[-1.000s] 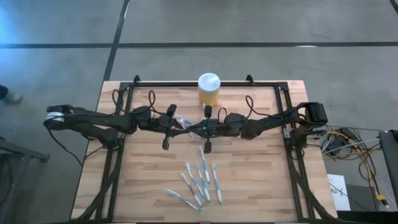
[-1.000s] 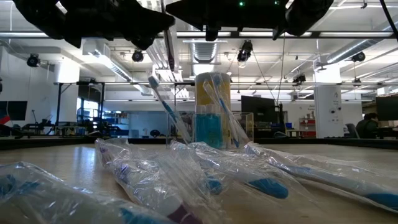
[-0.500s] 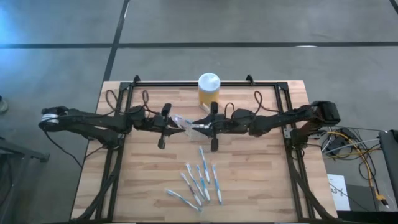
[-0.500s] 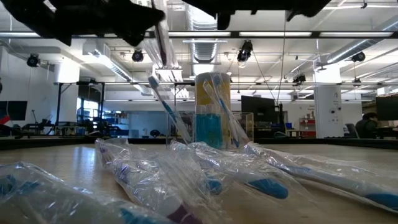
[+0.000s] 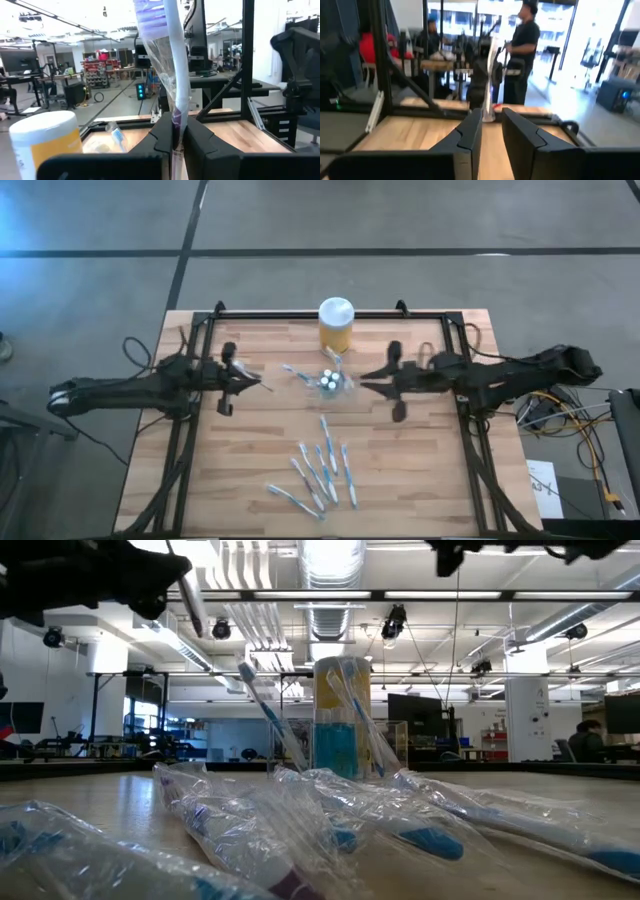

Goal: Pick & Place toothbrushing station
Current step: Put the violet toothbrush into the transparent organizer

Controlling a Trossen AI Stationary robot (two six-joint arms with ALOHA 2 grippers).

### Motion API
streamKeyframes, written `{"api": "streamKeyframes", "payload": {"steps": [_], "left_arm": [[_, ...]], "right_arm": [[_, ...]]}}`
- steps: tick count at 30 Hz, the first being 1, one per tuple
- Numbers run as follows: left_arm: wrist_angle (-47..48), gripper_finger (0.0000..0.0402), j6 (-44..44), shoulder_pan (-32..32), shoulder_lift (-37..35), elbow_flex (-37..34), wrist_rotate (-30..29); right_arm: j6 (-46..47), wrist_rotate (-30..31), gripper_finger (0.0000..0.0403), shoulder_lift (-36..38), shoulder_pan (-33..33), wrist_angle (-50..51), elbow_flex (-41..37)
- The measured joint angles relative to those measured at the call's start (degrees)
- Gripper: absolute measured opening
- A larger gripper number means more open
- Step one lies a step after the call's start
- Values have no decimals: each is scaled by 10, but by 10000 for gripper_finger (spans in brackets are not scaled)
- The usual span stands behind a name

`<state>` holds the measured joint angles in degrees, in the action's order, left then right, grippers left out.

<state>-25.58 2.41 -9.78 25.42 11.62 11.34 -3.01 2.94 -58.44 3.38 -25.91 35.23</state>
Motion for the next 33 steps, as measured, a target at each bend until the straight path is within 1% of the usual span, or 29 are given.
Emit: {"api": "streamKeyframes", "payload": {"steps": [4,7,9,12,16,21,26,29,33], "left_arm": [[45,21,-9,0,-49,-5,-5],[67,21,-10,0,-68,-6,-10],[71,21,-13,-1,-77,-6,-14],[85,21,-21,-1,-83,-7,-20],[86,21,-28,-1,-81,-8,-23],[87,21,-31,-1,-77,-8,-25],[74,23,-38,-1,-73,-22,-25],[9,22,-58,-1,-47,-50,-25],[-123,22,-93,-1,29,-91,-26]], "right_arm": [[8,1,43,110,0,-4,-80],[27,3,26,188,0,-10,-140],[38,16,15,232,0,-23,-179],[43,22,10,288,0,-54,-235],[33,33,8,340,0,-76,-296],[30,33,8,382,0,-118,-348],[40,32,8,388,1,-93,-347],[39,32,8,379,1,-90,-347],[35,32,8,367,1,-91,-347]]}}
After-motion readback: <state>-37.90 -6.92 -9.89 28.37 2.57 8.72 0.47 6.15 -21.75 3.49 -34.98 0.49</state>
